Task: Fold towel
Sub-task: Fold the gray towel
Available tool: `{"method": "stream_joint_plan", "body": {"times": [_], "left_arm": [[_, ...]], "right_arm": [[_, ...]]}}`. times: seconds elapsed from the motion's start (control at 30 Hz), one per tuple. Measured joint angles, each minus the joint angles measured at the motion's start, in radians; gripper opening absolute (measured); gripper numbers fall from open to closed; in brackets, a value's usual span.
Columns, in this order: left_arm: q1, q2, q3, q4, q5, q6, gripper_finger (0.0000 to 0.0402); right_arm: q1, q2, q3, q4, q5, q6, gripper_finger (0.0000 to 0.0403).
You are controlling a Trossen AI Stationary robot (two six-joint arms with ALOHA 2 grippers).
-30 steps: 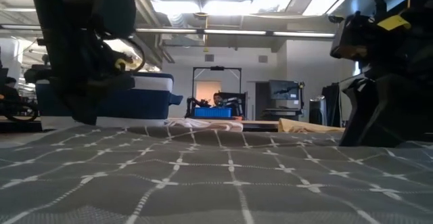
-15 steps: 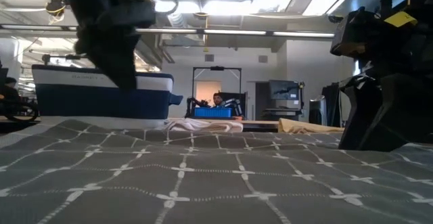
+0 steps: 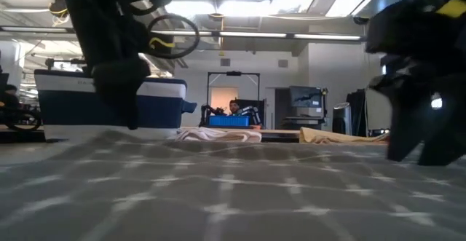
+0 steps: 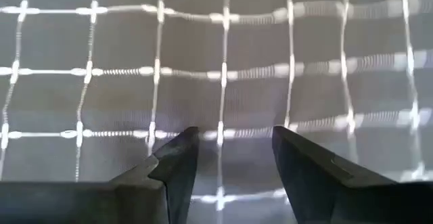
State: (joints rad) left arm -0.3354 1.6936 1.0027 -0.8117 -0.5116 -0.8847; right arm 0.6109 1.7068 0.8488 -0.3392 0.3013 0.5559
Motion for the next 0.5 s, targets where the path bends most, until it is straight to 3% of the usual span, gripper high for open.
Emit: {"method": "stream_joint_plan", "body": {"times": [0.07, 0.17, 0.23, 0.33, 0.5], "left_arm": [[-0.005, 0.0, 0.0, -0.032, 0.0, -0.028, 0.0125], [-0.006, 0.0, 0.0, -0.068, 0.002, -0.056, 0.0125], [-0.01, 0.0, 0.0, -0.086, 0.002, -0.08, 0.0125], [-0.02, 0.0, -0.004, -0.082, -0.013, -0.088, 0.0125], [-0.034, 0.0, -0.031, -0.067, -0.013, -0.1, 0.0125]], "right_arm": [[0.0, -0.027, 0.041, -0.029, 0.053, -0.043, 0.0193], [-0.024, -0.049, 0.077, 0.035, 0.244, -0.176, 0.0193], [-0.074, -0.041, 0.076, 0.097, 0.283, -0.291, 0.0193], [-0.193, -0.032, 0.078, 0.243, 0.194, -0.388, 0.0193], [-0.406, 0.001, 0.076, 0.325, -0.019, -0.428, 0.0193]]}}
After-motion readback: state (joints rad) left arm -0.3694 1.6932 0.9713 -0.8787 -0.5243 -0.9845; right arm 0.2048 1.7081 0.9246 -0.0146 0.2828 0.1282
